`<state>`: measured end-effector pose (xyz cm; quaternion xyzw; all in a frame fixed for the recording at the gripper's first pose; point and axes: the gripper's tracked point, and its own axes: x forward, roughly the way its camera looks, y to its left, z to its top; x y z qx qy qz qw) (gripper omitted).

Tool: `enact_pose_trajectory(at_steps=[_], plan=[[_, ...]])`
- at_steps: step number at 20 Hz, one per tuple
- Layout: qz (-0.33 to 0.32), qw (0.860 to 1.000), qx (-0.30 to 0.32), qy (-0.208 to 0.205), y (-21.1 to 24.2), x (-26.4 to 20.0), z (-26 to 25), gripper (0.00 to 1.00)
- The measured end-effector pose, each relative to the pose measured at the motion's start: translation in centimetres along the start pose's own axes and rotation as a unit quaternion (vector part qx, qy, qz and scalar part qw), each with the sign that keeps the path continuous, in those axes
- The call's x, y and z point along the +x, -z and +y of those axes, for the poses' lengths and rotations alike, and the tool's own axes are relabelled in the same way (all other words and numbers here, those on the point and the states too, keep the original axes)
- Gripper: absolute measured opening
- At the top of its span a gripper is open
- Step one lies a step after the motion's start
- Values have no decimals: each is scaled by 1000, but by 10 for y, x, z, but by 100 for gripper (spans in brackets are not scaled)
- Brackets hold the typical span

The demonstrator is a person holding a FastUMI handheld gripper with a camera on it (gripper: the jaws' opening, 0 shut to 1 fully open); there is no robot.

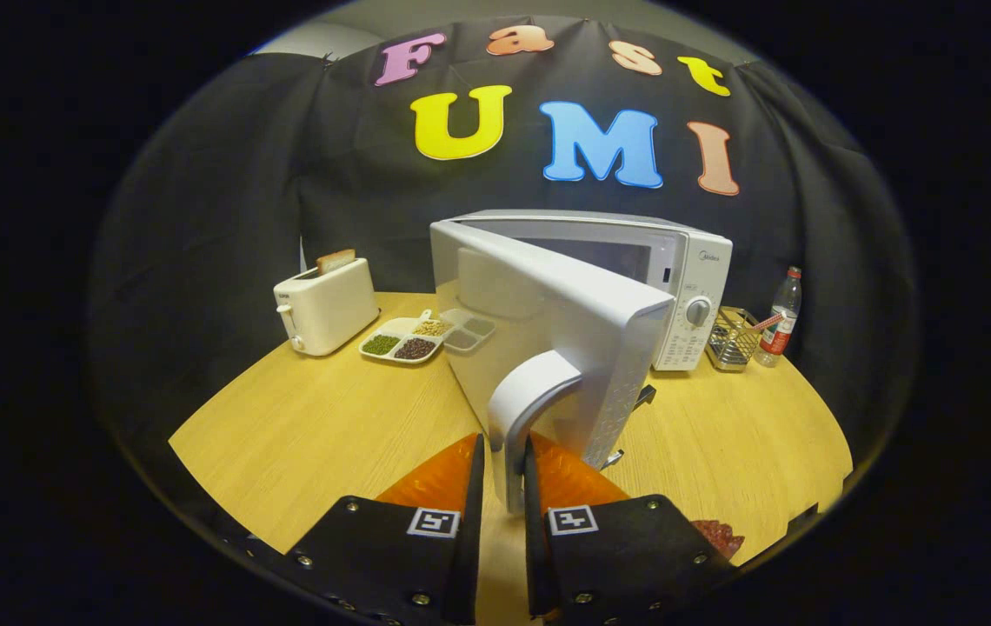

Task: Open the microwave, put the food inside, and close the microwave door.

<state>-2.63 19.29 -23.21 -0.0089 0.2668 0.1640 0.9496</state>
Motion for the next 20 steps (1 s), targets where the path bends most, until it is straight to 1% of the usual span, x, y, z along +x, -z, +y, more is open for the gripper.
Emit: enact_pose_trajectory(at_steps=[6,9,13,16,18,20], plan=[[19,1000,11,-22,25,-2,48,23],[24,999,1,-29,33,-5,71,23],[22,999,-22,-42,34,-9,95,23],[25,998,-17,-46,35,-13,104,23],[26,997,-14,-72,37,-17,122,23],[27,994,-25,-104,40,-23,140,23]])
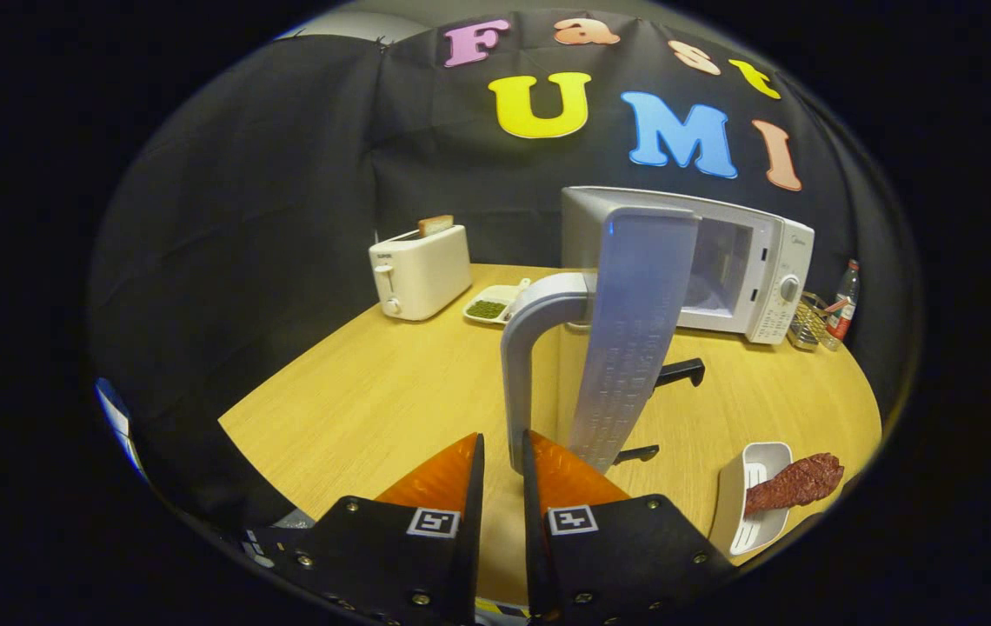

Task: Open the microwave, put the food inside, and close the microwave door.

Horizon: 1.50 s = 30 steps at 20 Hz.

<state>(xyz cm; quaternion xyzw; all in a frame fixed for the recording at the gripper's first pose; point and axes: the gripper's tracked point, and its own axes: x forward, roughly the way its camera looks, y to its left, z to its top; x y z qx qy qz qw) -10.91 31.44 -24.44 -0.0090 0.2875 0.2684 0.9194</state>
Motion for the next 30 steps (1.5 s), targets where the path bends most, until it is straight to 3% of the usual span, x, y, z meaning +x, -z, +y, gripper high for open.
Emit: enact_pose_trajectory(at_steps=[3,6,7,8,10,19,25,30], plan=[[-12,996,9,-85,-6,-16,31,23],[-50,991,17,-124,-31,-44,33,27],[-60,989,22,-132,-41,-51,30,35],[-71,987,29,-144,-51,-59,28,62],[-92,985,36,-141,-67,-69,15,99],[-102,994,49,-10,-61,-97,-107,99],[-87,989,92,78,-30,-107,-195,99],[-59,982,130,126,4,-111,-244,99]])
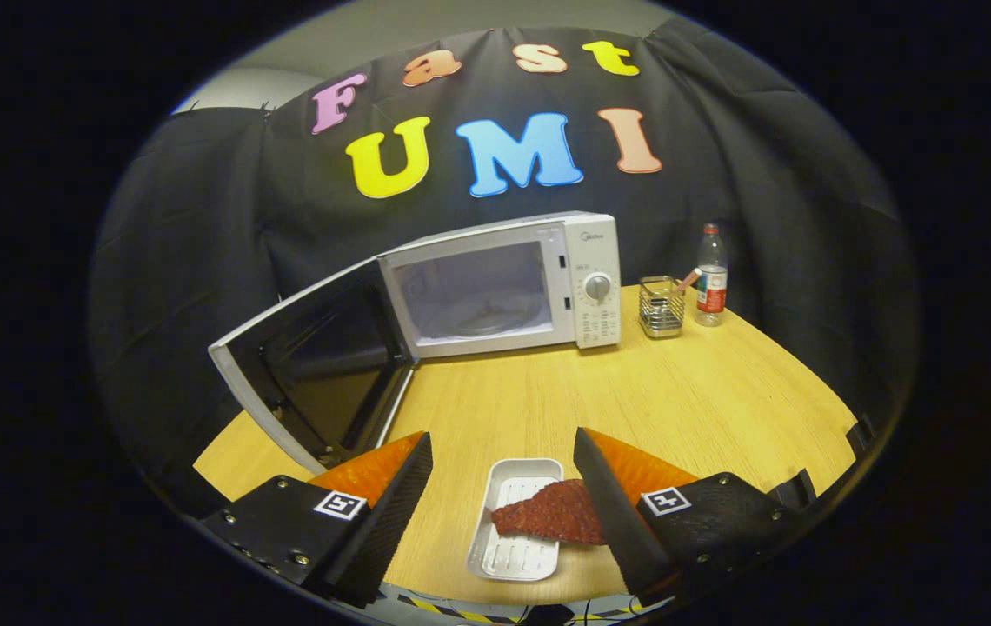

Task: Open the microwave, put the food inside, and close the microwave door.

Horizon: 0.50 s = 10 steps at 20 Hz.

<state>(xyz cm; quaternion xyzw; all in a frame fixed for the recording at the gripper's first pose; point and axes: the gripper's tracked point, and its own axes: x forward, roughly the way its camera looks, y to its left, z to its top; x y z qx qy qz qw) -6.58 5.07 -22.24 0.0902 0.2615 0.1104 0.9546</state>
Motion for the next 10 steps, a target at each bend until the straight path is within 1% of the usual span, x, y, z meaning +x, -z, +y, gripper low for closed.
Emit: enact_pose_trajectory(at_steps=[5,7,10], plan=[[30,999,34,27,27,0,-32,99],[44,997,49,33,38,2,-39,99],[70,993,89,34,57,10,-47,99]])
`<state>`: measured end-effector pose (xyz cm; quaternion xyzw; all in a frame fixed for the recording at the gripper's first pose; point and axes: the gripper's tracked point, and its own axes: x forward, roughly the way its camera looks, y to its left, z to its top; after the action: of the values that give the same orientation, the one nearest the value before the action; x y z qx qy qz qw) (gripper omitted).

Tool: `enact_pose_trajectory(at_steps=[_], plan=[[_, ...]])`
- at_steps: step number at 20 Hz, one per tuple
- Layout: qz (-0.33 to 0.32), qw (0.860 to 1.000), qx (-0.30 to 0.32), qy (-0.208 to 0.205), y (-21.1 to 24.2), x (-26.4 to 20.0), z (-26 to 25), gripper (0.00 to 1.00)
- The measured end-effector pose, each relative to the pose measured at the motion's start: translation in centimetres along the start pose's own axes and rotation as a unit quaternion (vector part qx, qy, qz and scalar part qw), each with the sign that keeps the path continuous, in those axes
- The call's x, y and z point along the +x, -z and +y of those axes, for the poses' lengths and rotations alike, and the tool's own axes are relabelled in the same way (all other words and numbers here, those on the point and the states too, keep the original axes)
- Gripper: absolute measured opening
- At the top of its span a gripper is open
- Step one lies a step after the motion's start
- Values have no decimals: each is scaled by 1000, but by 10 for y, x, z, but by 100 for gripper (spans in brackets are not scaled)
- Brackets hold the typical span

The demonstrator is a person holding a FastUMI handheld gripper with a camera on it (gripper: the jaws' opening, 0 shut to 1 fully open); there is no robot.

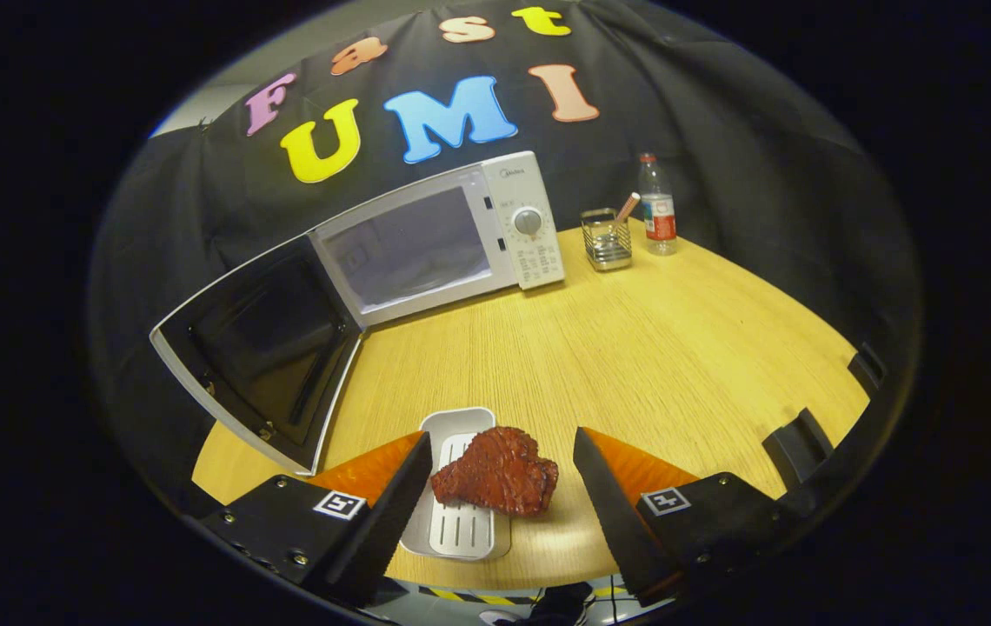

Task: Open the microwave, put the food inside, and close the microwave door.

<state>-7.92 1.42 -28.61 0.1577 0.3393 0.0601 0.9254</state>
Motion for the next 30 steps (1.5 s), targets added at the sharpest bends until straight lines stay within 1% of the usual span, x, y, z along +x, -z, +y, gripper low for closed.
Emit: enact_pose_trajectory(at_steps=[3,4,5,6,7,8,9,10,11,12,13,14,15,17,20,22,24,25,27,28,30], plan=[[23,999,45,-4,15,2,-5,98],[29,998,55,-1,18,5,-8,81],[34,997,63,-2,20,4,-9,72],[37,997,72,-6,21,5,-7,65],[41,996,74,-6,22,6,-8,65],[41,996,83,-15,20,8,-5,65],[41,995,86,-11,18,0,-4,49],[45,996,82,-10,20,4,-2,40],[47,995,83,-20,19,2,2,40],[45,994,92,-26,13,-4,5,30],[52,994,94,-36,14,-4,10,29],[40,991,118,-45,4,5,15,17],[42,991,121,-49,4,-5,20,16],[43,992,107,-55,-2,-7,27,16],[29,992,103,-64,-23,-10,37,16],[27,994,81,-72,-27,-9,45,16],[55,995,52,-72,-17,-1,46,16],[54,994,52,-77,-19,0,48,16],[53,995,50,-68,-23,0,43,16],[56,994,48,-77,-21,3,48,6],[63,994,49,-76,-17,2,50,6]])
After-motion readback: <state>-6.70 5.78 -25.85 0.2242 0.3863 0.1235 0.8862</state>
